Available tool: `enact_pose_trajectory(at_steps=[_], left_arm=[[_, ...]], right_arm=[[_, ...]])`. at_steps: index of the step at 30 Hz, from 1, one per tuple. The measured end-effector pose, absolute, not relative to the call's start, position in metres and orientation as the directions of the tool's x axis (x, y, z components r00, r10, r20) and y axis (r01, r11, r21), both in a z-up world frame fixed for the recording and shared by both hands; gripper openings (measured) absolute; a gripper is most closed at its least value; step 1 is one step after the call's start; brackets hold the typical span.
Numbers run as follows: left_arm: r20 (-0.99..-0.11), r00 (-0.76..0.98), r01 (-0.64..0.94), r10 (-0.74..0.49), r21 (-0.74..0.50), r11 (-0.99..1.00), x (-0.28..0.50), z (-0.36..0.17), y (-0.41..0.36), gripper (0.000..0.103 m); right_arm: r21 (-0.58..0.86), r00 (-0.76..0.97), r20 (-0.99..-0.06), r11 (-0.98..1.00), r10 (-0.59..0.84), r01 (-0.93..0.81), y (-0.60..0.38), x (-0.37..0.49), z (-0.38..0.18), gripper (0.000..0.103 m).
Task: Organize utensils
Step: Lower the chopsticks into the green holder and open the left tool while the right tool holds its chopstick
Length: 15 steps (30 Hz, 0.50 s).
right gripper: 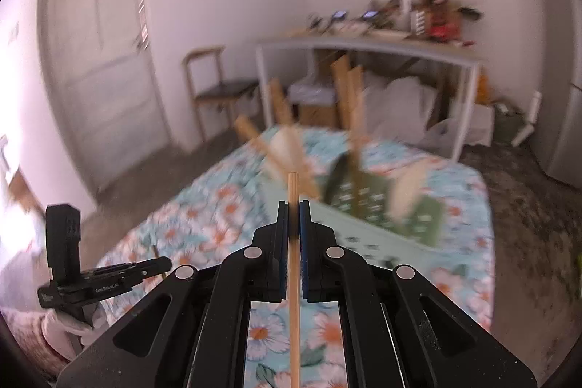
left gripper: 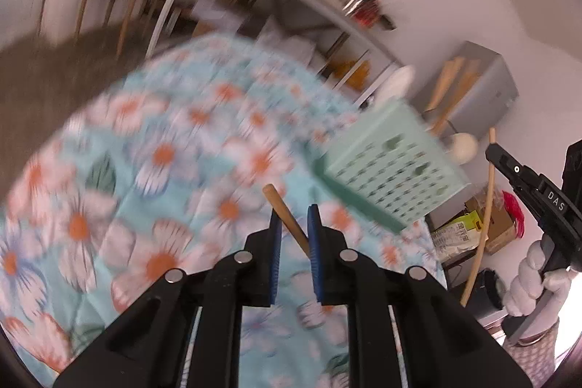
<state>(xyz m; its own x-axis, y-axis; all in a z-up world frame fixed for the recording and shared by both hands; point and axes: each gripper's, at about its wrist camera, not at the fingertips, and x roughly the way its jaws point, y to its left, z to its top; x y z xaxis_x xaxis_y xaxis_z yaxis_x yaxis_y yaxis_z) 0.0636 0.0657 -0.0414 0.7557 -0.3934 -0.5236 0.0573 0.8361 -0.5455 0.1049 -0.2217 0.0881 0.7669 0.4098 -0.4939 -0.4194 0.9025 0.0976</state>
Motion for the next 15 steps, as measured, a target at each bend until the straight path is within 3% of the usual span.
enact_pose_trajectory(at_steps=[8, 15], left_arm=[[-0.399, 0.845, 0.200, -0.357, -0.383, 0.902, 0.043, 0.024, 0.034, 0.010], [-0.269, 0.890, 0.297, -0.369, -0.272, 0.915, 0.031, 0.079, 0.005, 0.005]], right_arm=[[0.228, 0.832, -0.366, 0.907, 0.418, -0.355, -0.274, 0.066, 0.106, 0.004], [0.282, 0.846, -0.313, 0.893, 0.431, -0.351, -0.298, 0.049, 0.108, 0.004]])
